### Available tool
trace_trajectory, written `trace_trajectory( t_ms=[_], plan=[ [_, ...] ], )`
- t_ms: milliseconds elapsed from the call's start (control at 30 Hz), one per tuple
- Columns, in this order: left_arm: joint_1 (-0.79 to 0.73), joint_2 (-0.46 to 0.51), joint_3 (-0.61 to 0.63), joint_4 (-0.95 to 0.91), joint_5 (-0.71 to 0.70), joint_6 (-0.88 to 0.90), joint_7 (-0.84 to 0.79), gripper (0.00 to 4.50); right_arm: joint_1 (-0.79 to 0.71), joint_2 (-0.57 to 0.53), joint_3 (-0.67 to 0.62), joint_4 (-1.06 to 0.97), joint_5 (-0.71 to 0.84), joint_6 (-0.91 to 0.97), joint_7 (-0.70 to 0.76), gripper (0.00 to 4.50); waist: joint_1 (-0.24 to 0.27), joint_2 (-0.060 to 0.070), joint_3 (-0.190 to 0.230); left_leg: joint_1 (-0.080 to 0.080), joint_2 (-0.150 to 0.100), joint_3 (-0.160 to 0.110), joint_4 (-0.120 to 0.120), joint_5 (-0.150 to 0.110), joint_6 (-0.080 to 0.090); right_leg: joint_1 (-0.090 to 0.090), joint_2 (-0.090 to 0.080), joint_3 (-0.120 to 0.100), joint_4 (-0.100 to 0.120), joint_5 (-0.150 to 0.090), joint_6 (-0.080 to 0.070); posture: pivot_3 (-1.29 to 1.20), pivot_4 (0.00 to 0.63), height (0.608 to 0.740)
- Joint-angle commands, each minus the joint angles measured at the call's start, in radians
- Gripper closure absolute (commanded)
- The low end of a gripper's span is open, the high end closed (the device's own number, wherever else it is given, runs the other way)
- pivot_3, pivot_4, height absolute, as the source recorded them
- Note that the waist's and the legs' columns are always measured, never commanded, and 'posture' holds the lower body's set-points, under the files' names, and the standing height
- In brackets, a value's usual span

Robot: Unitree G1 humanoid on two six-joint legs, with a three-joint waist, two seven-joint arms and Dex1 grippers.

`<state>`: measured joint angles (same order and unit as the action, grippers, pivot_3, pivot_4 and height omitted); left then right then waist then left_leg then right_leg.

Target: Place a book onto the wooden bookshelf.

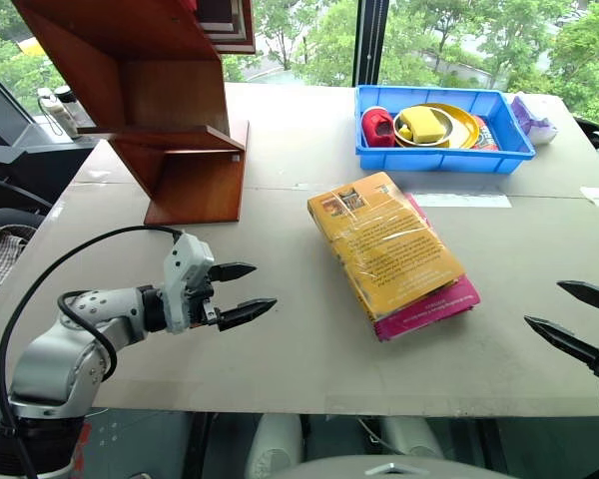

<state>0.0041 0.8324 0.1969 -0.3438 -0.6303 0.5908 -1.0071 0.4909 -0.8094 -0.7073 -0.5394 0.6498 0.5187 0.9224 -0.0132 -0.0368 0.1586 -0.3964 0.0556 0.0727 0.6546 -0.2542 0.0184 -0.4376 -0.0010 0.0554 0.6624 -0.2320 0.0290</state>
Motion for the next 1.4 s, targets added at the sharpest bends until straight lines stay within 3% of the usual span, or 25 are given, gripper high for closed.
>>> trace_trajectory(
  t_ms=[33, 267, 300, 367, 500, 600, 633, 733, 833, 1400],
  plan=[
    [-0.024, 0.004, 0.03, -0.034, -0.02, -0.022, -0.009, 0.0, -0.031, 0.007, -0.028, -0.035, 0.025, 0.002, -0.029, 0.33, 0.0, 0.0, 0.0, 0.0, 0.0, 0.0, 0.0, 0.0, 0.0, 0.0, 0.0, 0.0, 0.0, 0.0, 0.0, 0.0, 0.15, 0.74],
    [-0.069, -0.027, 0.059, -0.098, -0.108, -0.044, -0.04, 0.0, -0.208, -0.039, 0.071, -0.137, 0.155, 0.264, -0.253, 0.33, -0.003, 0.0, 0.0, 0.001, 0.0, 0.0, 0.001, 0.0, 0.0, 0.001, 0.0, 0.0, 0.001, 0.0, 0.0, 0.0, 0.15, 0.74],
    [-0.053, -0.029, 0.067, -0.12, -0.124, -0.053, -0.056, 0.0, -0.258, -0.058, 0.105, -0.119, 0.144, 0.292, -0.282, 0.56, -0.002, 0.0, 0.0, 0.0, 0.0, 0.0, 0.001, 0.0, 0.0, 0.001, 0.0, 0.0, 0.0, 0.0, 0.0, 0.0, 0.15, 0.74],
    [-0.016, -0.028, 0.082, -0.161, -0.15, -0.049, -0.065, 0.0, -0.368, -0.097, 0.184, -0.079, 0.114, 0.334, -0.324, 1.09, -0.012, 0.0, 0.0, 0.001, 0.0, 0.001, 0.001, 0.0, 0.0, 0.001, 0.0, 0.001, 0.0, 0.001, 0.0, 0.0, 0.15, 0.74],
    [0.049, -0.028, 0.101, -0.214, -0.126, -0.101, -0.078, 0.0, -0.593, -0.137, 0.378, -0.003, 0.045, 0.376, -0.364, 2.84, -0.02, 0.0, 0.0, 0.0, 0.0, 0.0, 0.002, 0.0, 0.0, 0.001, 0.0, 0.0, 0.0, 0.0, 0.0, 0.0, 0.15, 0.74],
    [0.089, -0.026, 0.136, -0.221, -0.147, -0.095, -0.07, 0.0, -0.806, -0.123, 0.595, 0.123, -0.085, 0.389, -0.392, 4.26, -0.024, 0.001, 0.001, 0.0, 0.0, 0.0, 0.002, 0.0, 0.0, 0.001, 0.0, -0.003, 0.001, 0.0, -0.001, 0.0, 0.15, 0.74],
    [0.106, -0.025, 0.152, -0.221, -0.152, -0.094, -0.069, 0.0, -0.877, -0.106, 0.663, 0.179, -0.135, 0.39, -0.407, 4.46, -0.03, 0.001, 0.0, 0.0, 0.0, -0.001, 0.002, 0.0, 0.0, 0.001, 0.0, -0.002, 0.0, 0.0, -0.001, 0.0, 0.15, 0.74],
    [0.153, -0.029, 0.19, -0.231, -0.149, -0.1, -0.061, 0.0, -1.006, -0.087, 0.809, 0.309, -0.271, 0.322, -0.387, 4.46, -0.028, 0.001, 0.001, 0.0, 0.0, 0.0, 0.002, 0.0, 0.0, 0.0, 0.0, -0.001, 0.001, 0.002, -0.004, 0.0, 0.15, 0.74],
    [0.205, -0.038, 0.222, -0.242, -0.142, -0.109, -0.054, 0.0, -1.078, -0.052, 0.868, 0.384, -0.313, 0.286, -0.336, 4.46, -0.02, 0.001, 0.001, -0.003, 0.0, 0.001, 0.002, 0.0, 0.0, -0.001, -0.001, -0.002, 0.0, 0.002, -0.004, 0.0, 0.15, 0.74],
    [0.375, -0.081, 0.297, -0.276, -0.127, -0.17, -0.028, 0.0, -1.117, 0.086, 0.954, 0.431, -0.403, 0.244, -0.192, 4.46, -0.025, 0.001, 0.0, -0.003, 0.0, 0.0, 0.001, 0.0, 0.0, -0.002, -0.001, -0.002, 0.001, 0.002, -0.004, 0.0, 0.15, 0.74]
  ],
)
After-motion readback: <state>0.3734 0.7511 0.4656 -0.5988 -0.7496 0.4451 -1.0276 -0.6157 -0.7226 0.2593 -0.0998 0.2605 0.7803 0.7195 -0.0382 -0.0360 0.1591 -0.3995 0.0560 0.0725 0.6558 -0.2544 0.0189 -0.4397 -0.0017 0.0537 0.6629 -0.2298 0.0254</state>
